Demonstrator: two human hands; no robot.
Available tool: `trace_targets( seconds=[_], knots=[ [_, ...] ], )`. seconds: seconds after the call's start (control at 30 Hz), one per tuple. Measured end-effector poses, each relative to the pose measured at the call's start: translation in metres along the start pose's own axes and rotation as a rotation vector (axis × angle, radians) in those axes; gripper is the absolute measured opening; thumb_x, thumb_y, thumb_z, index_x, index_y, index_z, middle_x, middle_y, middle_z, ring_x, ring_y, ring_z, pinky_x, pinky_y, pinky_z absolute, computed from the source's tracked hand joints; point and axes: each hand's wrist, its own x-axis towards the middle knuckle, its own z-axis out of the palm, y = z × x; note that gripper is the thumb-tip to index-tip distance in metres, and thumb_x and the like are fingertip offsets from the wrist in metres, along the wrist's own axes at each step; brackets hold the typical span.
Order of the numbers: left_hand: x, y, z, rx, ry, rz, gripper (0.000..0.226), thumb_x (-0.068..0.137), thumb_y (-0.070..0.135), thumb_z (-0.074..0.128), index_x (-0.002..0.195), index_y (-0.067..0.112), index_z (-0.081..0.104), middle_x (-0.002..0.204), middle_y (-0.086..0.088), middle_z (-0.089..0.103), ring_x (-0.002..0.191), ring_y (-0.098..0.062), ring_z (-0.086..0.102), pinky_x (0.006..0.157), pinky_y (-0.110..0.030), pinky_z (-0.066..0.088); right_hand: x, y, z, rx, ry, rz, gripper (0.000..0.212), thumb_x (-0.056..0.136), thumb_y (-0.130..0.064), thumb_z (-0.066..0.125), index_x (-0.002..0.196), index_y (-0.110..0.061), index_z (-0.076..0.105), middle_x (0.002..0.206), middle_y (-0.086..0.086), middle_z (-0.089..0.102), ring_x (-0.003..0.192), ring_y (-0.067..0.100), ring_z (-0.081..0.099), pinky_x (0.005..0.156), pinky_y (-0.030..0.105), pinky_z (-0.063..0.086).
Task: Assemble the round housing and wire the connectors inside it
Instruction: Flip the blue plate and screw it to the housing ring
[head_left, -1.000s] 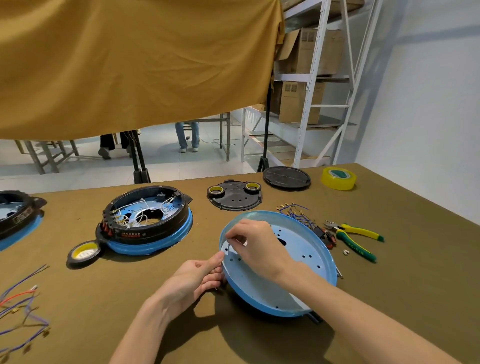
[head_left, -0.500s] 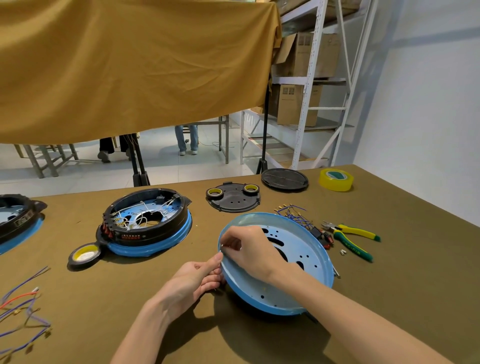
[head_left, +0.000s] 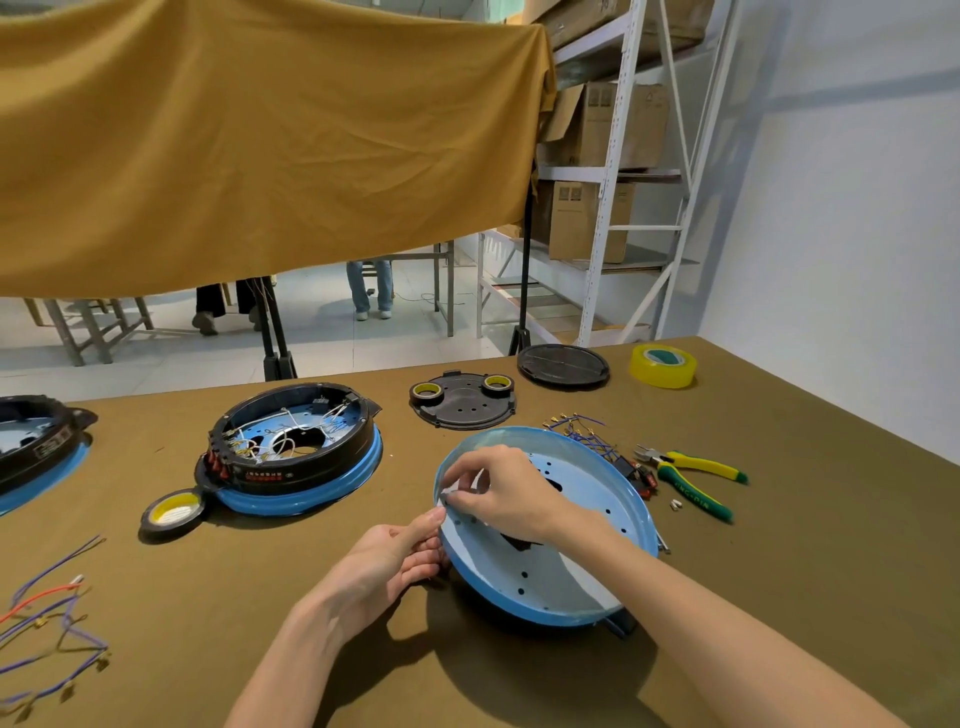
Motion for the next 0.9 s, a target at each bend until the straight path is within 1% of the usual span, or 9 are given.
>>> trace_targets(
  seconds=[0.07, 0.23, 0.33, 0.5, 0.57, 0.63, 0.77, 0.83, 0.9],
  knots=[
    [0.0, 0.0, 0.0, 0.0, 0.0, 0.002, 0.075, 0.059, 0.045, 0.087, 0.114, -0.003, 0.067, 0.1, -0.015, 0.078, 0.096, -0.024, 0.077, 0.071, -0.026, 0.061, 0.0, 0.001, -0.001, -0.038, -0.021, -0.025, 0.013, 0.094, -0.03, 0.069, 0.1, -0.025, 0.08, 0.086, -0.017, 0.067, 0.08, 0.002, 0.059, 0.067, 0.015, 0.044],
    [0.002, -0.001, -0.001, 0.004, -0.013, 0.01, 0.078, 0.058, 0.047, 0.087, 0.115, -0.002, 0.067, 0.103, -0.016, 0.078, 0.099, -0.024, 0.076, 0.078, -0.029, 0.061, 0.0, 0.003, 0.0, 0.03, -0.002, 0.006, 0.014, 0.096, -0.03, 0.068, 0.099, -0.022, 0.08, 0.085, -0.018, 0.068, 0.082, 0.001, 0.061, 0.066, 0.013, 0.045],
    [0.002, -0.002, -0.002, 0.004, -0.007, 0.016, 0.079, 0.057, 0.048, 0.088, 0.114, -0.003, 0.068, 0.103, -0.017, 0.078, 0.099, -0.026, 0.076, 0.077, -0.029, 0.061, 0.0, 0.005, 0.0, 0.033, -0.012, -0.001, 0.014, 0.094, -0.027, 0.07, 0.098, -0.021, 0.083, 0.081, -0.019, 0.068, 0.079, -0.003, 0.058, 0.063, 0.009, 0.043],
    [0.004, -0.002, -0.003, 0.017, -0.014, 0.012, 0.081, 0.055, 0.049, 0.089, 0.113, -0.004, 0.068, 0.102, -0.017, 0.078, 0.098, -0.026, 0.076, 0.076, -0.028, 0.061, 0.005, 0.002, -0.001, 0.016, -0.05, 0.021, 0.014, 0.093, -0.026, 0.071, 0.098, -0.021, 0.083, 0.082, -0.017, 0.07, 0.077, -0.003, 0.06, 0.059, 0.01, 0.044],
    [0.005, -0.003, -0.004, 0.017, -0.013, 0.009, 0.081, 0.056, 0.049, 0.089, 0.114, -0.004, 0.068, 0.102, -0.017, 0.078, 0.099, -0.026, 0.076, 0.077, -0.028, 0.061, 0.008, -0.002, -0.004, -0.038, -0.089, -0.02, 0.014, 0.094, -0.025, 0.07, 0.098, -0.02, 0.082, 0.086, -0.014, 0.073, 0.077, 0.0, 0.061, 0.06, 0.012, 0.044],
    [0.005, -0.004, -0.004, 0.011, -0.014, 0.008, 0.081, 0.056, 0.048, 0.088, 0.114, -0.004, 0.067, 0.103, -0.017, 0.078, 0.1, -0.026, 0.076, 0.077, -0.029, 0.061, 0.009, -0.004, -0.006, -0.141, -0.107, -0.086, 0.015, 0.095, -0.026, 0.068, 0.101, -0.019, 0.081, 0.093, -0.01, 0.074, 0.081, 0.004, 0.062, 0.066, 0.014, 0.045],
    [0.007, -0.004, -0.004, 0.012, -0.025, 0.009, 0.08, 0.057, 0.046, 0.088, 0.115, -0.005, 0.066, 0.104, -0.018, 0.077, 0.1, -0.026, 0.076, 0.076, -0.029, 0.061, 0.008, -0.007, -0.007, -0.249, -0.12, -0.15, 0.018, 0.099, -0.027, 0.063, 0.104, -0.017, 0.077, 0.103, -0.003, 0.073, 0.088, 0.013, 0.063, 0.078, 0.033, 0.056],
    [0.008, -0.005, -0.004, 0.012, -0.026, 0.008, 0.081, 0.056, 0.046, 0.088, 0.115, -0.005, 0.066, 0.104, -0.018, 0.077, 0.1, -0.026, 0.076, 0.077, -0.029, 0.061, 0.008, -0.007, -0.006, -0.287, -0.13, -0.166, 0.02, 0.101, -0.028, 0.059, 0.106, -0.016, 0.074, 0.105, -0.001, 0.069, 0.091, 0.016, 0.061, 0.081, 0.037, 0.055],
    [0.009, -0.005, -0.005, 0.016, -0.029, 0.014, 0.081, 0.057, 0.046, 0.087, 0.117, -0.004, 0.065, 0.105, -0.017, 0.077, 0.101, -0.026, 0.076, 0.081, -0.031, 0.061, 0.007, -0.006, -0.003, -0.331, -0.135, -0.181, 0.019, 0.103, -0.028, 0.056, 0.108, -0.016, 0.07, 0.108, 0.0, 0.064, 0.095, 0.018, 0.058, 0.084, 0.037, 0.053]
  ],
)
